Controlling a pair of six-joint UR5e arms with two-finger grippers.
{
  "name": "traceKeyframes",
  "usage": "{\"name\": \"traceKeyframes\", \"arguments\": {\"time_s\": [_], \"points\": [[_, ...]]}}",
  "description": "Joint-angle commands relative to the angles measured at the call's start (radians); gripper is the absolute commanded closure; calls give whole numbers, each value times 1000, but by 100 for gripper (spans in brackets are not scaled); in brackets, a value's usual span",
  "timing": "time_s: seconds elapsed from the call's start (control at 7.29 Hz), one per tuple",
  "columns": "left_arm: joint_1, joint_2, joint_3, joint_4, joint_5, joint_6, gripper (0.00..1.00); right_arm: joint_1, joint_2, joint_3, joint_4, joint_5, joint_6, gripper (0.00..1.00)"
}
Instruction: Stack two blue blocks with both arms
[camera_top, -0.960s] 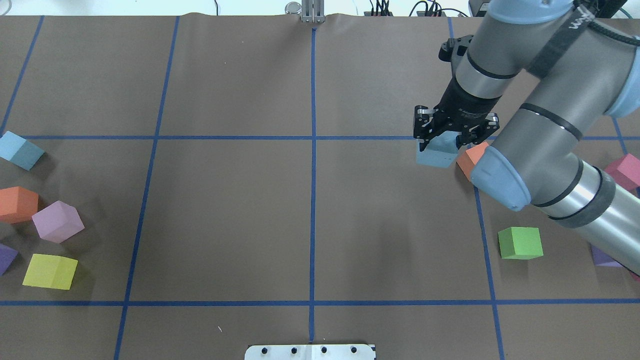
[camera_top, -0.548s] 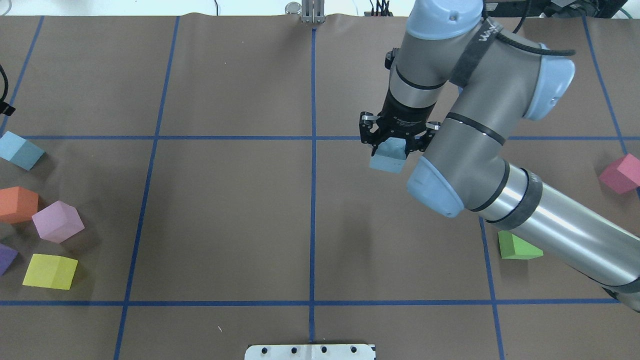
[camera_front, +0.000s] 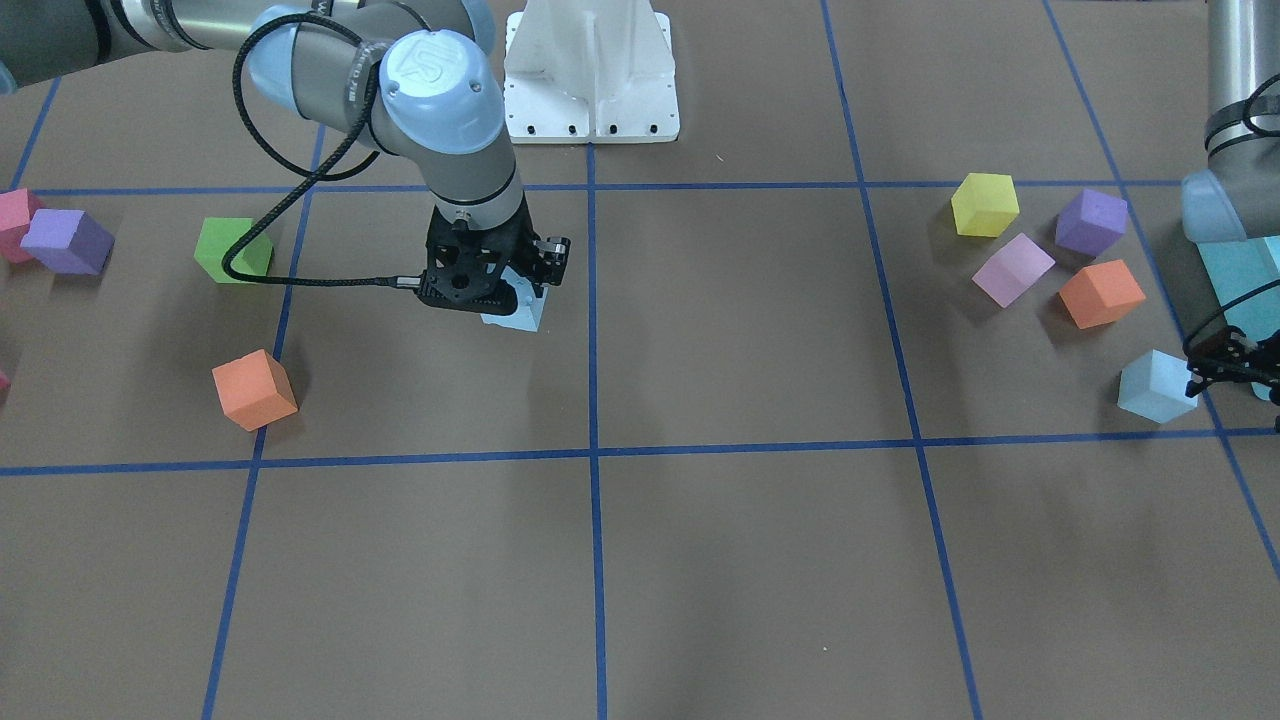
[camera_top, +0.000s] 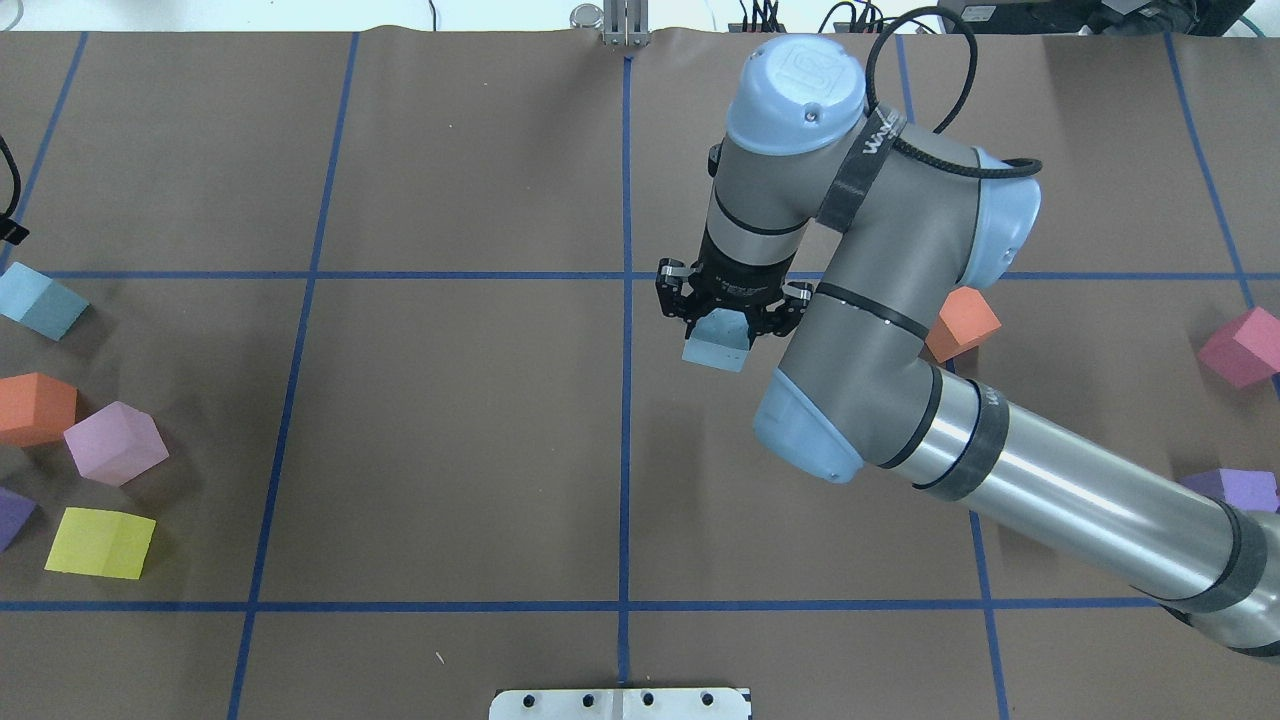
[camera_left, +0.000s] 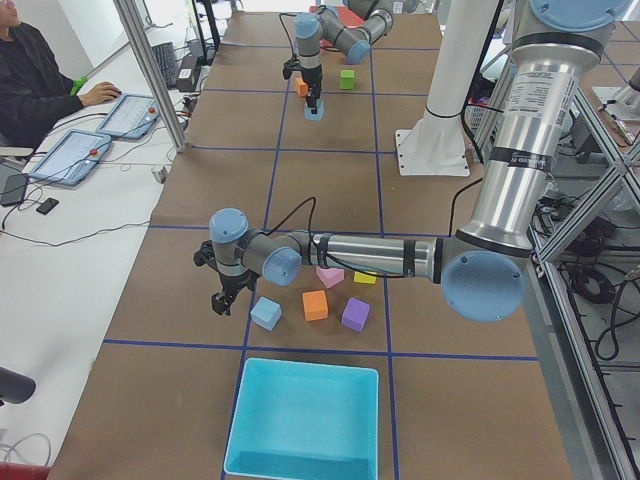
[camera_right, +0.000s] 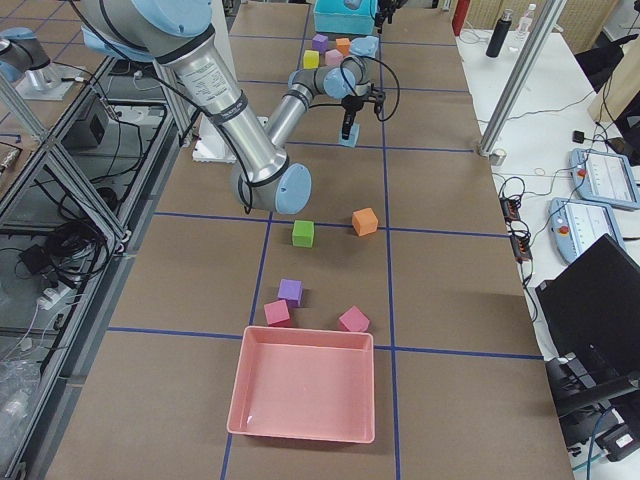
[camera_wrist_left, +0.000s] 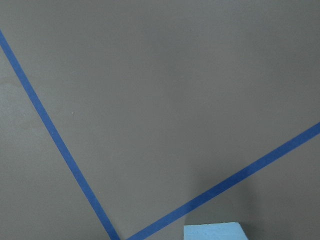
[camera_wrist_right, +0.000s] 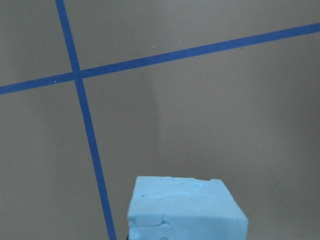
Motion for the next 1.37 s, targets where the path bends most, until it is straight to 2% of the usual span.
{"name": "traceKeyframes", "arguments": {"time_s": [0.0,0.14,0.27,0.41,0.55,0.82,1.1,1.23], "points": [[28,-16,37,0,-3,2,2,-41,36,-66,10,-50,8,45],[28,-16,27,2,-10,-12,2,-41,36,-93,68,-55,14,45],[28,-15,31,6,-12,-20,2,-43,36,-103,84,-55,18,45],[29,-12,37,11,-65,-40,2,-43,37,-104,84,-55,20,45],[31,-10,45,12,-76,-61,2,-44,37,-104,86,-55,23,45],[37,-4,74,6,-76,-74,2,-52,37,-119,104,-56,20,45],[38,-4,83,5,-76,-77,2,-58,40,-191,214,-65,25,45],[42,-4,89,6,-76,-78,2,-63,39,-196,218,-70,23,45]]}}
